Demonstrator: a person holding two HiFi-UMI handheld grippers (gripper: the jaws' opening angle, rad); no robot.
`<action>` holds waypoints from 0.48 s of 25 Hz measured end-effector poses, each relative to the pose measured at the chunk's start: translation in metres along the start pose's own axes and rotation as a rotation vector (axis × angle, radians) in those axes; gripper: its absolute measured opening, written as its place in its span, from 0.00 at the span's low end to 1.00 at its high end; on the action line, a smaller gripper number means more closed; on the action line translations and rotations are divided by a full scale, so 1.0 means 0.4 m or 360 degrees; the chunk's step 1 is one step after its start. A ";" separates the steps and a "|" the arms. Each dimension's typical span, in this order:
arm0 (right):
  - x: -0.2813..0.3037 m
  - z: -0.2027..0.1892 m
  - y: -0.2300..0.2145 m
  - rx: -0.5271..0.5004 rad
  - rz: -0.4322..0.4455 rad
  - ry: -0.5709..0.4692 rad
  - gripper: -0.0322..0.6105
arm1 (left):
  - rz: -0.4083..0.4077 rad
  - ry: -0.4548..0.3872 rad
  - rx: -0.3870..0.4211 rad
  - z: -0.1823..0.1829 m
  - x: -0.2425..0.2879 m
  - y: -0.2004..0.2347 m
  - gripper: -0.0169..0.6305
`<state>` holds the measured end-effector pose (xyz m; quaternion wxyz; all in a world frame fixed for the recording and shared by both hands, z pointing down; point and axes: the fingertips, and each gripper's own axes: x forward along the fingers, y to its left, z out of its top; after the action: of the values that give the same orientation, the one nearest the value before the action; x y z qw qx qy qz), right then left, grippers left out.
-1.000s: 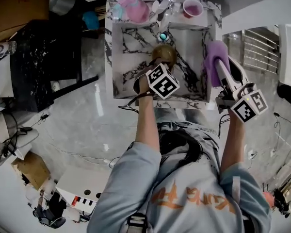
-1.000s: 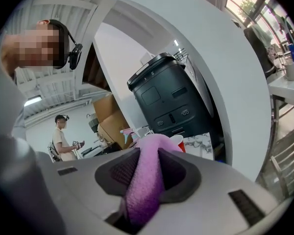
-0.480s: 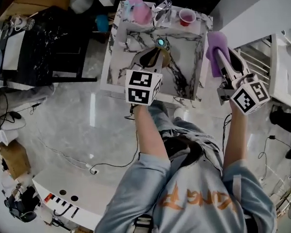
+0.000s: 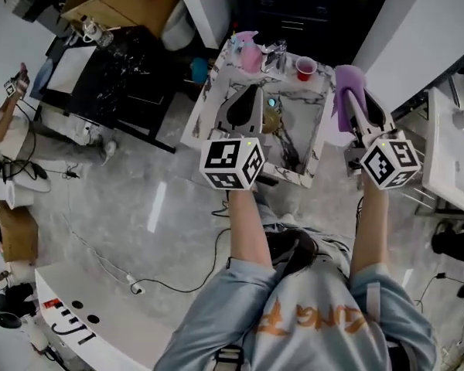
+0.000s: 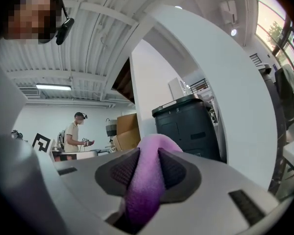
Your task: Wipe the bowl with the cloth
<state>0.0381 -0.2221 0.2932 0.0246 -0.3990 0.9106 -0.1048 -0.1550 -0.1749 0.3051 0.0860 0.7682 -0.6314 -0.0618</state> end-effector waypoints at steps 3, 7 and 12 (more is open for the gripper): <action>-0.009 0.032 0.012 -0.0033 0.0005 -0.0085 0.25 | 0.0165 -0.0100 0.0005 0.056 -0.048 0.029 0.07; -0.014 0.072 0.040 -0.0132 0.0018 -0.0109 0.25 | 0.0313 -0.0140 0.0042 0.106 -0.078 0.041 0.07; -0.032 0.099 0.061 -0.0226 0.0014 -0.0088 0.25 | 0.0352 -0.0076 0.0153 0.114 -0.085 0.014 0.07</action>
<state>0.0343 -0.2037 0.2488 0.0219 -0.3985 0.9164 -0.0289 -0.1763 -0.1449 0.2612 0.0403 0.6954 -0.7164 -0.0396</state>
